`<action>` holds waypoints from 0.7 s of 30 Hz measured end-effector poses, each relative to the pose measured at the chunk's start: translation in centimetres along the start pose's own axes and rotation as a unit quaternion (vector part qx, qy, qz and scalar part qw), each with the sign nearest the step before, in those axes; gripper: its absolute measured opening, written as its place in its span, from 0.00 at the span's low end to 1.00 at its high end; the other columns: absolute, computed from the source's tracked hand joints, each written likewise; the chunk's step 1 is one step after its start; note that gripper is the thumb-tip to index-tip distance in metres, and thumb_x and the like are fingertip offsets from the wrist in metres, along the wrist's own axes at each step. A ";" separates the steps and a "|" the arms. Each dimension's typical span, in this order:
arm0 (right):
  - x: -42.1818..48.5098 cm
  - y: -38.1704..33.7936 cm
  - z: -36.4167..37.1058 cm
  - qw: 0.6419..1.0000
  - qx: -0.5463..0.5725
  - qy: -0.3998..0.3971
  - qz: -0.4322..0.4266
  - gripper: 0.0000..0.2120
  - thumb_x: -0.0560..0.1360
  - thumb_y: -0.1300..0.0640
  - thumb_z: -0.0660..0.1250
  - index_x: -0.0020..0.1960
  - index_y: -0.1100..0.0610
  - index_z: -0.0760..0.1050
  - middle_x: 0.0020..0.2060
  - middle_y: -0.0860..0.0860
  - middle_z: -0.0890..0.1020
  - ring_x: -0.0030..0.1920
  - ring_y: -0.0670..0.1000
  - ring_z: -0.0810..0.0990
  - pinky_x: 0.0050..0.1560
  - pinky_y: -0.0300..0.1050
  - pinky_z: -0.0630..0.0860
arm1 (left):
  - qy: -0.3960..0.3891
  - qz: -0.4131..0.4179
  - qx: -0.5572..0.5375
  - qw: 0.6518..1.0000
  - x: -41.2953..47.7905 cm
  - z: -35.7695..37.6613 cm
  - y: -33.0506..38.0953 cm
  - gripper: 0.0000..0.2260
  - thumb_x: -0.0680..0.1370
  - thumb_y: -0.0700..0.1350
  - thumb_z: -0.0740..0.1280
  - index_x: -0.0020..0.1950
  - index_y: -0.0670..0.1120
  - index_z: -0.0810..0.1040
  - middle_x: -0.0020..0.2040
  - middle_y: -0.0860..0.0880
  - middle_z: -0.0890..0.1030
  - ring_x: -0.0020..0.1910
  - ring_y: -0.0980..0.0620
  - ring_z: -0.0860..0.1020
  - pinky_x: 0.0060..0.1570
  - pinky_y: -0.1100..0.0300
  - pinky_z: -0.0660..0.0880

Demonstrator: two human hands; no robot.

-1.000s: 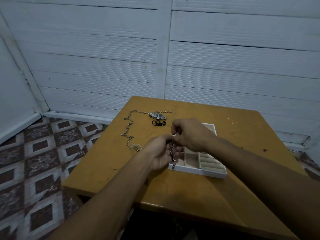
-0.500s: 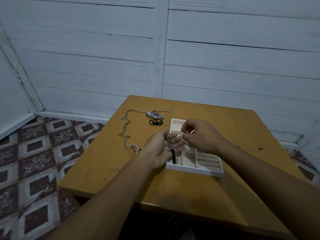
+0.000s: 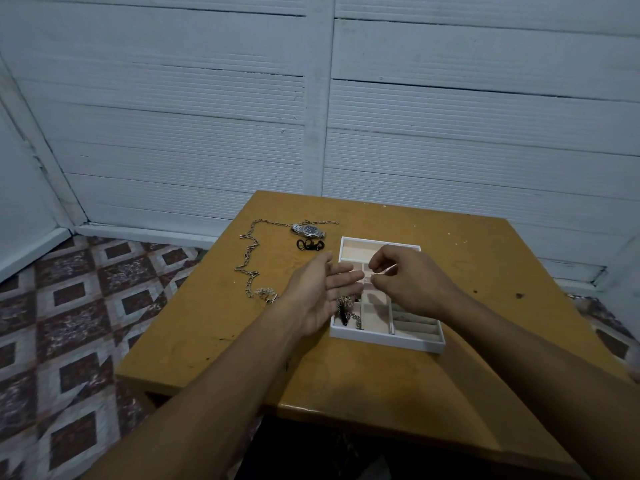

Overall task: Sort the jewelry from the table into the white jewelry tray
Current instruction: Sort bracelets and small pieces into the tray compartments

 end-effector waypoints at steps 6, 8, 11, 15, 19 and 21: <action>-0.3 0.0 0.2 1.000 0.007 0.002 0.006 0.05 0.73 0.57 0.68 0.48 0.50 0.77 0.46 0.45 0.82 0.47 0.47 0.80 0.47 0.42 0.74 | -0.005 0.008 0.005 1.000 -0.8 -0.2 -0.2 0.17 0.82 0.52 0.55 0.53 0.41 0.77 0.52 0.42 0.84 0.53 0.45 0.82 0.57 0.52 0.74; -0.4 -0.1 0.4 1.000 0.008 0.001 0.008 0.06 0.73 0.57 0.67 0.49 0.51 0.78 0.46 0.44 0.82 0.47 0.47 0.80 0.49 0.42 0.74 | -0.004 0.016 -0.004 1.000 -1.1 -0.4 -0.2 0.17 0.82 0.52 0.55 0.53 0.41 0.76 0.52 0.41 0.84 0.53 0.45 0.82 0.58 0.52 0.75; -0.6 -0.2 0.6 1.000 0.014 -0.007 0.011 0.06 0.74 0.58 0.67 0.50 0.51 0.78 0.46 0.45 0.81 0.46 0.47 0.80 0.44 0.39 0.72 | 0.001 0.030 -0.020 0.999 -1.3 -0.9 0.0 0.16 0.83 0.51 0.56 0.54 0.40 0.76 0.51 0.40 0.84 0.52 0.43 0.83 0.62 0.47 0.74; -0.5 -0.4 0.9 1.000 0.014 -0.008 0.008 0.05 0.74 0.58 0.68 0.49 0.51 0.78 0.45 0.45 0.81 0.45 0.47 0.80 0.39 0.33 0.70 | 0.012 0.054 -0.029 0.998 -2.1 -2.2 0.7 0.14 0.83 0.48 0.57 0.54 0.38 0.75 0.51 0.39 0.83 0.51 0.42 0.83 0.57 0.49 0.77; -0.5 -0.6 1.8 1.000 0.016 -0.027 -0.002 0.04 0.75 0.59 0.67 0.46 0.52 0.79 0.44 0.46 0.82 0.46 0.47 0.80 0.44 0.41 0.75 | 0.061 0.119 0.050 0.990 -3.1 -4.8 2.1 0.14 0.83 0.47 0.57 0.53 0.39 0.77 0.50 0.39 0.83 0.49 0.42 0.82 0.50 0.52 0.80; -0.6 -0.7 2.6 0.999 -0.016 -0.040 -0.008 0.06 0.74 0.59 0.66 0.43 0.51 0.80 0.44 0.47 0.83 0.45 0.47 0.80 0.47 0.45 0.77 | 0.100 0.167 0.145 0.970 -3.6 -6.6 2.7 0.14 0.83 0.47 0.56 0.52 0.41 0.78 0.49 0.40 0.83 0.49 0.42 0.82 0.52 0.50 0.79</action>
Point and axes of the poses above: each hand's wrist, its own x-axis towards the middle knuckle, its own z-axis out of the palm, y = z × x, the point moved 5 cm from there along x, towards the middle knuckle
